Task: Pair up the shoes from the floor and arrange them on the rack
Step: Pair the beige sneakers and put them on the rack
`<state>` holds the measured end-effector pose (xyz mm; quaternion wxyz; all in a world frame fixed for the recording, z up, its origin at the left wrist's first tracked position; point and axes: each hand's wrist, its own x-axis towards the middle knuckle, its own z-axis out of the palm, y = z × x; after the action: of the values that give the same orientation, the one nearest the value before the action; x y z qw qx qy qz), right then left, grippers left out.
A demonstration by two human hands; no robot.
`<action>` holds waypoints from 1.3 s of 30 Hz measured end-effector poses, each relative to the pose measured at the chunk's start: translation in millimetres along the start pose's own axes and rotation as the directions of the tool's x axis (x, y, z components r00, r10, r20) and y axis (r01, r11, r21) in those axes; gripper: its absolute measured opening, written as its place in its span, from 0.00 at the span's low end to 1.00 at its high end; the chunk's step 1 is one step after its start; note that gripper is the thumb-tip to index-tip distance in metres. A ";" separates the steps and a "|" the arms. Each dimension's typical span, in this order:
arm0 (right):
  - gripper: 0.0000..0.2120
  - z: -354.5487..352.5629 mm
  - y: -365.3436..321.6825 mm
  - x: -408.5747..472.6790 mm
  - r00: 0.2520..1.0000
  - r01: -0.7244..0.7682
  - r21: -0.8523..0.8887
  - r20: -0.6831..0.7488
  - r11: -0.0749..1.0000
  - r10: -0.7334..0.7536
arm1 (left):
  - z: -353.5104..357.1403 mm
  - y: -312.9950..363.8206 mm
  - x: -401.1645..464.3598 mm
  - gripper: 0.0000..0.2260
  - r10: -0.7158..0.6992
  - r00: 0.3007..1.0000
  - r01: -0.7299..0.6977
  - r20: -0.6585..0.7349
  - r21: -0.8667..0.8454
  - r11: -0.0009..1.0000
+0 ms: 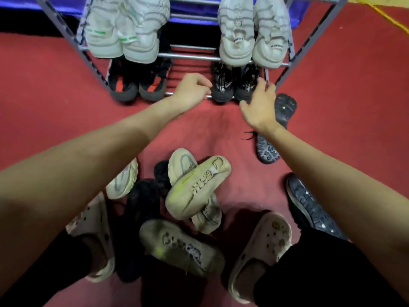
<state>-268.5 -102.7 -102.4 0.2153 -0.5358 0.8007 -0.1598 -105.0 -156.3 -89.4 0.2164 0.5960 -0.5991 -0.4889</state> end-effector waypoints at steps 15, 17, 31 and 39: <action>0.33 78.7 19.8 -152.1 0.733 0.353 -0.240 0.671 0.904 -0.108 | -2.2 -132.7 -171.5 0.17 -0.443 0.887 0.371 0.129 0.372 0.851; 0.35 79.4 19.6 -156.6 0.724 0.357 -0.246 0.682 0.901 -0.100 | 1.0 -137.4 -179.2 0.18 -0.508 0.847 0.448 0.158 0.304 0.841; 0.41 50.8 29.9 -147.1 0.811 0.344 -0.278 0.569 0.897 -0.135 | -30.4 -97.1 -157.8 0.08 -0.271 0.948 0.294 0.169 -0.127 0.947; 0.54 21.4 23.2 -160.6 0.859 0.321 -0.185 0.471 0.929 -0.203 | -62.2 -51.9 -155.6 0.10 -0.267 0.963 0.266 0.048 -0.353 0.897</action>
<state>-222.3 54.3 -104.1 0.2970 -0.6857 0.6631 0.0434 3.9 -22.8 -56.3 0.2524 0.6237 -0.4133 -0.6136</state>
